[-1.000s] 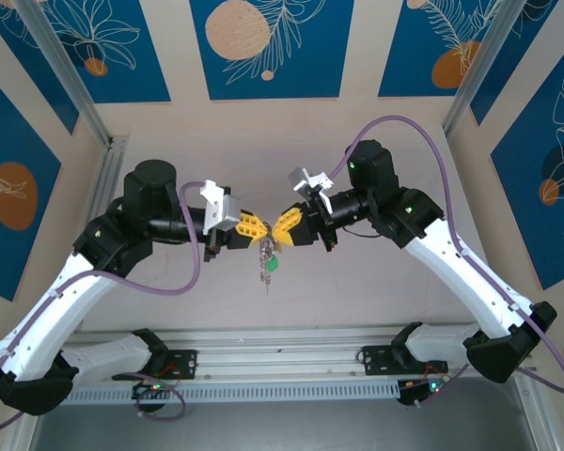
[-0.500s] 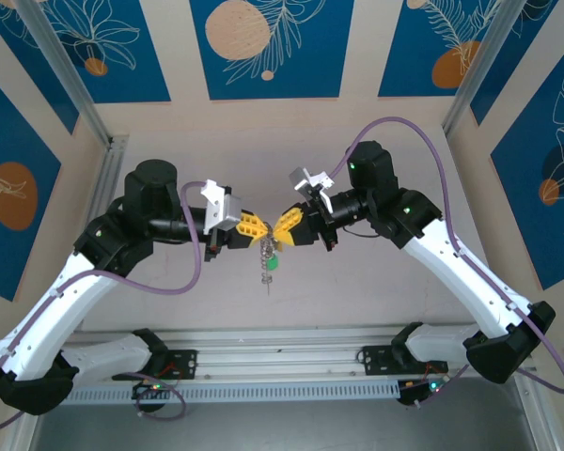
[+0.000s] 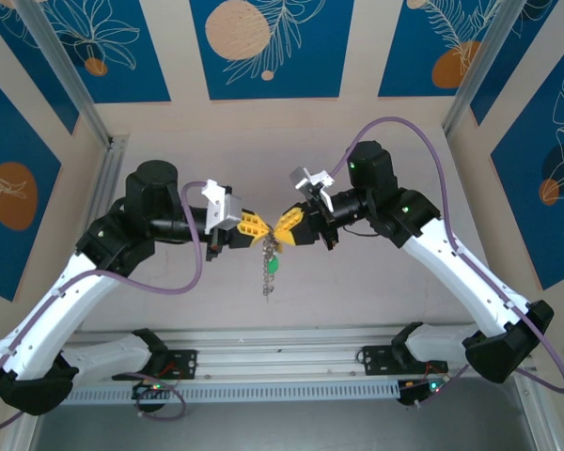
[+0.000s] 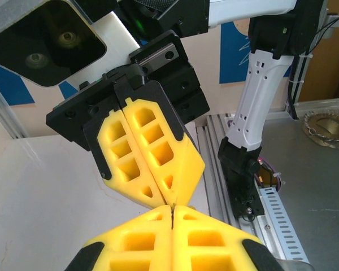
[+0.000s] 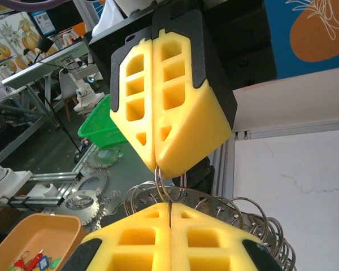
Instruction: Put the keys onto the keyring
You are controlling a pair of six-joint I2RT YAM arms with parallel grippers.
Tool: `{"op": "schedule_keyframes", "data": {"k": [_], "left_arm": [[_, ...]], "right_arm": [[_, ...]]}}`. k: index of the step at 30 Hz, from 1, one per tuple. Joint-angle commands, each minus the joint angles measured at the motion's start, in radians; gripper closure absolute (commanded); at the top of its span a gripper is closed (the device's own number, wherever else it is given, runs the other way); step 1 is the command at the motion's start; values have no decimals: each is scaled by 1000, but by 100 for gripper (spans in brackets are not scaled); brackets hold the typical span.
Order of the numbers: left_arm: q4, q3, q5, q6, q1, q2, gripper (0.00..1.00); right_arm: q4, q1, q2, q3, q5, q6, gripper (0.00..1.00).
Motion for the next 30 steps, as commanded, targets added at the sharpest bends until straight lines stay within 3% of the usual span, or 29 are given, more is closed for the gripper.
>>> {"op": "schedule_keyframes", "data": {"k": [1,14,21,30], "left_arm": [[103,-1,4,-17,0,-29,100],[102,-5,1,-2,13,-28,100],[102,3,17,-9,16,-20,100],[107,-2,26,-12,15,-23,100]], "right_arm": [[-15,-1,7,-21,-33,15,93],[-76,-13,22,2,-65,-4,88],[-73,-26,22,3,-74,3,100],[-67,-27,46,16,-80,24,100]]}}
